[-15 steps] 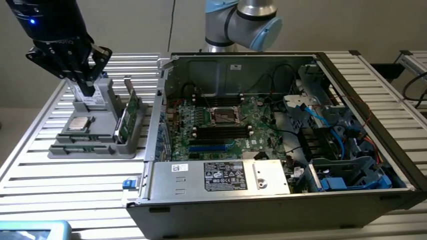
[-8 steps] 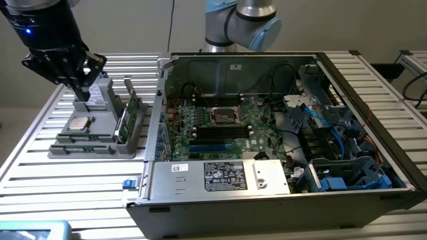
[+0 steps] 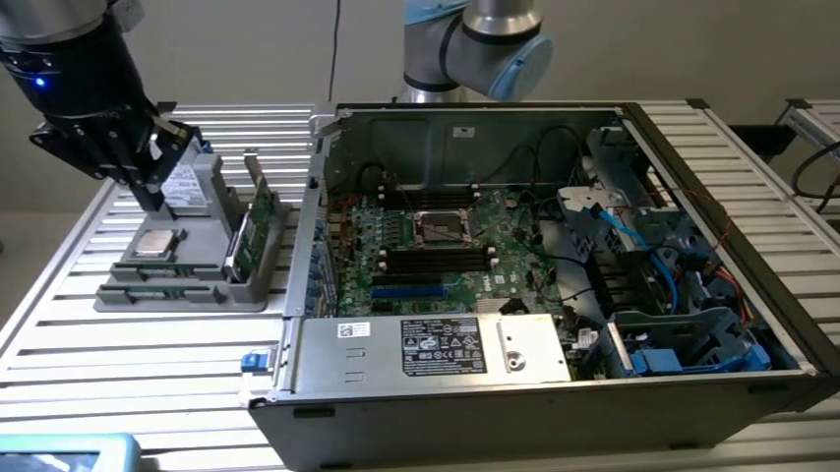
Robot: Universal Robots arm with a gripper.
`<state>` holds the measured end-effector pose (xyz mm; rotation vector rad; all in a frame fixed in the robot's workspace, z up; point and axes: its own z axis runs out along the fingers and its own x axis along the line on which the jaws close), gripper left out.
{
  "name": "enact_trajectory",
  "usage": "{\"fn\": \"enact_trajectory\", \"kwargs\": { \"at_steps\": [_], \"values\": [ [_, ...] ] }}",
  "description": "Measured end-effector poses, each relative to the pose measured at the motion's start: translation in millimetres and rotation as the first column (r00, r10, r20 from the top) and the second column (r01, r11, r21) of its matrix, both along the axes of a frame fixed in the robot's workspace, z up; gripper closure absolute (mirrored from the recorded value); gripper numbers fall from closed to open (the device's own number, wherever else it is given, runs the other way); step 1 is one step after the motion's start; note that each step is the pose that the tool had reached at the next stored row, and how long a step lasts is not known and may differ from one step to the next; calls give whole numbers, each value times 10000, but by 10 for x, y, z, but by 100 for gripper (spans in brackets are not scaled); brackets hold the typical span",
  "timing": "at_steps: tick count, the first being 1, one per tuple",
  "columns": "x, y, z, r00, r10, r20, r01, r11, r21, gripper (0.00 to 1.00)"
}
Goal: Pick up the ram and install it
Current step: 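Reach for the ram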
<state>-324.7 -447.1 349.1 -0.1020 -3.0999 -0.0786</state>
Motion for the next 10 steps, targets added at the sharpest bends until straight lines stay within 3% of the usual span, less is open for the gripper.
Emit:
{"fn": "enact_trajectory", "kwargs": {
  "at_steps": [5, 10],
  "values": [
    [-51, 22, -71, 9999, 163, 4, -163, 9999, -20, 89],
    [-89, 124, -140, 9995, 311, 19, -311, 9995, -71, 89]
  ]
}}
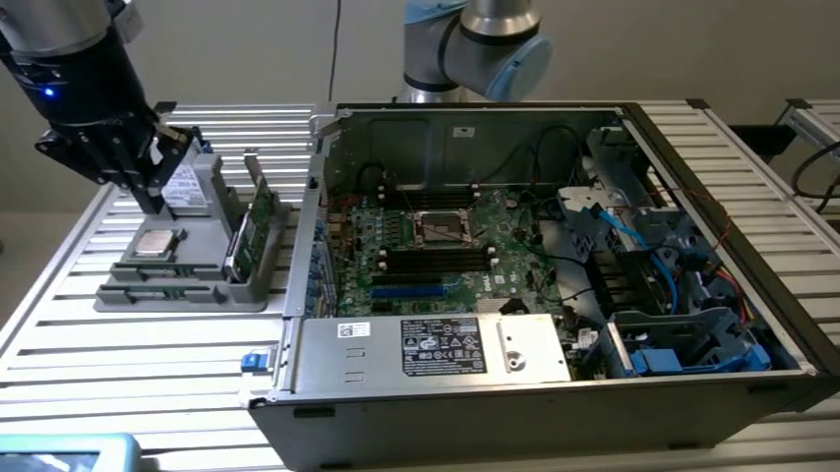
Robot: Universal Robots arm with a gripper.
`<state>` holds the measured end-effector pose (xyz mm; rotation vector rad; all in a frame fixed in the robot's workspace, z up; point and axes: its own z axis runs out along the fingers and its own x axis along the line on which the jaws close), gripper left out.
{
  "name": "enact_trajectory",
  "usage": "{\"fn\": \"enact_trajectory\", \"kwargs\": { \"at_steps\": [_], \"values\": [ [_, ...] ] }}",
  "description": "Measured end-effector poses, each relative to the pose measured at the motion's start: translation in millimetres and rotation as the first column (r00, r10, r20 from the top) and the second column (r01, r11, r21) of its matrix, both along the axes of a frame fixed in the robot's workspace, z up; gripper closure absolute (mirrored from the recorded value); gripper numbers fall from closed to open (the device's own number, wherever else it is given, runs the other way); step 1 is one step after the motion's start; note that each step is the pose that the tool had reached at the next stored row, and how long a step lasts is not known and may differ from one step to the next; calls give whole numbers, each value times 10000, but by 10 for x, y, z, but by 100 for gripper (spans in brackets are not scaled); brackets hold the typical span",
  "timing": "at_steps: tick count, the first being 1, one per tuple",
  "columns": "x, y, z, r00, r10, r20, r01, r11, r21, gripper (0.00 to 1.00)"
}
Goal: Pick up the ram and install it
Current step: 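Reach for the ram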
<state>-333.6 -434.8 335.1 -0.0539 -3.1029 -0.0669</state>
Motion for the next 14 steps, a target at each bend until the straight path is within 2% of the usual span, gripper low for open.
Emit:
{"fn": "enact_trajectory", "kwargs": {
  "at_steps": [3, 8, 10, 14],
  "values": [
    [-25, 62, -32, 10000, 62, 21, -62, 10000, -41, 89],
    [-73, 109, -44, 9999, 157, 38, -156, 9997, -166, 89],
    [-92, 137, -51, 9998, 207, 41, -206, 9996, -188, 89],
    [-114, 224, -66, 9994, 331, 40, -330, 9992, -220, 89]
  ]
}}
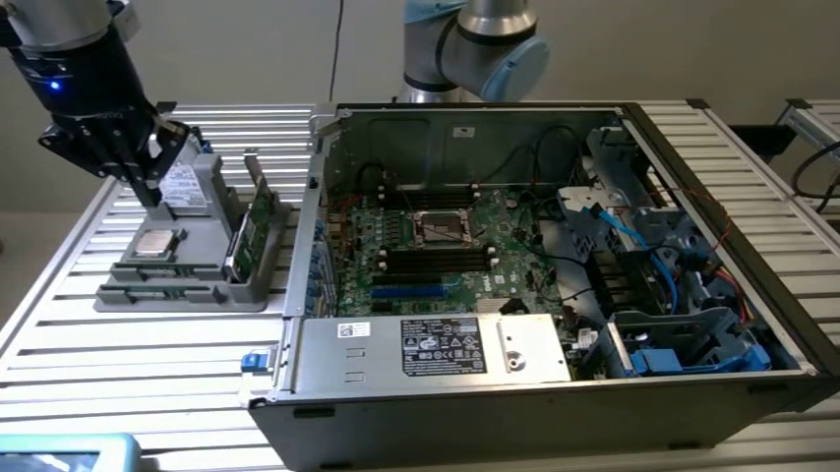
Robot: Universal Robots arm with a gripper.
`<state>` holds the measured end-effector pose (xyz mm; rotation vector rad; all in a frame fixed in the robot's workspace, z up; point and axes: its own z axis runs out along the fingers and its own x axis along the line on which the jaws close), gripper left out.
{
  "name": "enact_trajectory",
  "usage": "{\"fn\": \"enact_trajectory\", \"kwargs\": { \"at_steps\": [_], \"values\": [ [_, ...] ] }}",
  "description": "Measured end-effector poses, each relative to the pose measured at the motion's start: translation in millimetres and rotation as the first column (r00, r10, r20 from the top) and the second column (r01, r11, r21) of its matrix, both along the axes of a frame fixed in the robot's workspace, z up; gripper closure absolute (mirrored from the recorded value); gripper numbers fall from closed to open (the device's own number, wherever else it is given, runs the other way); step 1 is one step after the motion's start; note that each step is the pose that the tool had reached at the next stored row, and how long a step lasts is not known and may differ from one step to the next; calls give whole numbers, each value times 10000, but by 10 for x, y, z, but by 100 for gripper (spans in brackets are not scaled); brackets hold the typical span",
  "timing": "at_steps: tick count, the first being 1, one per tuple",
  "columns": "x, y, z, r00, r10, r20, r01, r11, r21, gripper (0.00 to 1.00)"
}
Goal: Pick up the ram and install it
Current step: 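Reach for the ram, then pick up the ram and move it above insertion slot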
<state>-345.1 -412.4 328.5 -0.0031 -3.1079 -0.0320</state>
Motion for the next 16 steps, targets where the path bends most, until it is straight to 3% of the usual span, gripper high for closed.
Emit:
{"fn": "enact_trajectory", "kwargs": {
  "at_steps": [12, 16],
  "values": [
    [-8, 14, -1, 10000, 22, 13, -22, 10000, -5, 89],
    [-10, 13, -2, 9980, 626, 34, -626, 9980, 2, 89]
  ]
}}
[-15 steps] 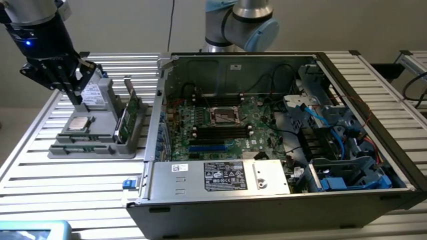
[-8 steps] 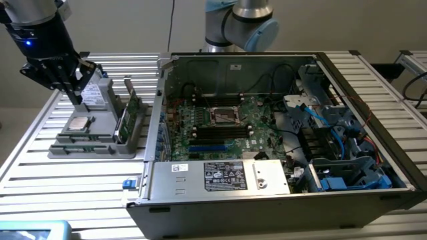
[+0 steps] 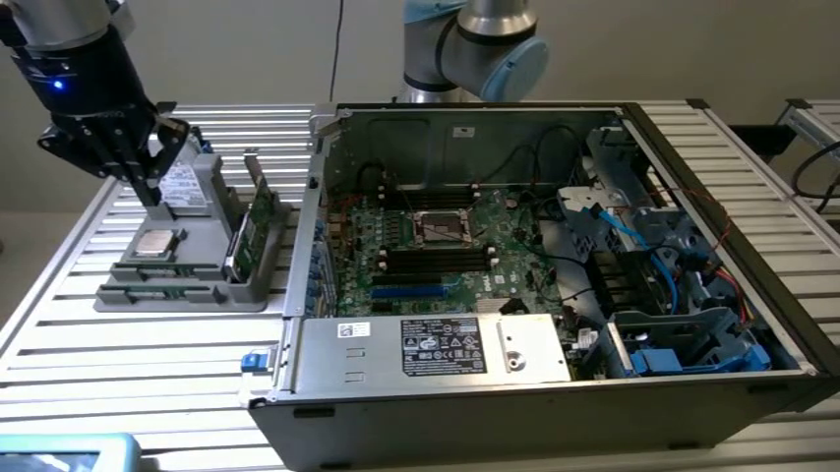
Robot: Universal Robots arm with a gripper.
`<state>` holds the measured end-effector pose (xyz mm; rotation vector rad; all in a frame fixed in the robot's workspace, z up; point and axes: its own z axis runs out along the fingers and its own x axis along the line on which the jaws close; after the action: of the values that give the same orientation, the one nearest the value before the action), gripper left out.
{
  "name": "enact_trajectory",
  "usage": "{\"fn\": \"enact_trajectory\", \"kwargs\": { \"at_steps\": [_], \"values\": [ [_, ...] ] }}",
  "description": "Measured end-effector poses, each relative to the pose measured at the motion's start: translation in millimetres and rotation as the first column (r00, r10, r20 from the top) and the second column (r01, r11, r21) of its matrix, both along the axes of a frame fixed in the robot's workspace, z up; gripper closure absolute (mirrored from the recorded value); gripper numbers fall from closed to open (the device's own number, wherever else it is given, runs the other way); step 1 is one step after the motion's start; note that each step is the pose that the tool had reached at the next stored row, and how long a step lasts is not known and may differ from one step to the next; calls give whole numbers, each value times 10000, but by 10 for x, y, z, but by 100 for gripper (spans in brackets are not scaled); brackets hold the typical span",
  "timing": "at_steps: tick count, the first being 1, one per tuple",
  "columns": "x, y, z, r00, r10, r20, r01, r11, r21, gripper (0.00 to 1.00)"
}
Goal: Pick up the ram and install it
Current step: 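Pick up the ram and move it above insertion slot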
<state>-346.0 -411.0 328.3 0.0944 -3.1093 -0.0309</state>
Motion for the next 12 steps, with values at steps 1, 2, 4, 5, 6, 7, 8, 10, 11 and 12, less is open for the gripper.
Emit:
{"fn": "enact_trajectory", "kwargs": {
  "at_steps": [1, 2, 4, 5, 6, 7, 8, 10, 11, 12],
  "values": [
    [0, 0, 0, 9998, 196, 0, -196, 9998, 3, 89],
    [0, 0, -1, 9993, 376, 0, -376, 9993, 6, 89],
    [0, 0, -2, 9973, 730, 2, -730, 9973, 9, 89],
    [0, -1, -2, 9959, 910, 2, -910, 9959, 9, 89],
    [0, -1, -3, 9939, 1105, 3, -1105, 9939, 10, 89],
    [0, 0, -2, 9917, 1283, 1, -1283, 9917, 10, 89],
    [0, 0, -2, 9893, 1461, 1, -1461, 9893, 10, 89],
    [0, 0, -2, 9834, 1816, 1, -1816, 9834, 11, 89],
    [0, 0, -2, 9799, 1996, 1, -1996, 9799, 11, 89],
    [0, 0, -2, 9761, 2174, 1, -2174, 9761, 12, 89]
  ]
}}
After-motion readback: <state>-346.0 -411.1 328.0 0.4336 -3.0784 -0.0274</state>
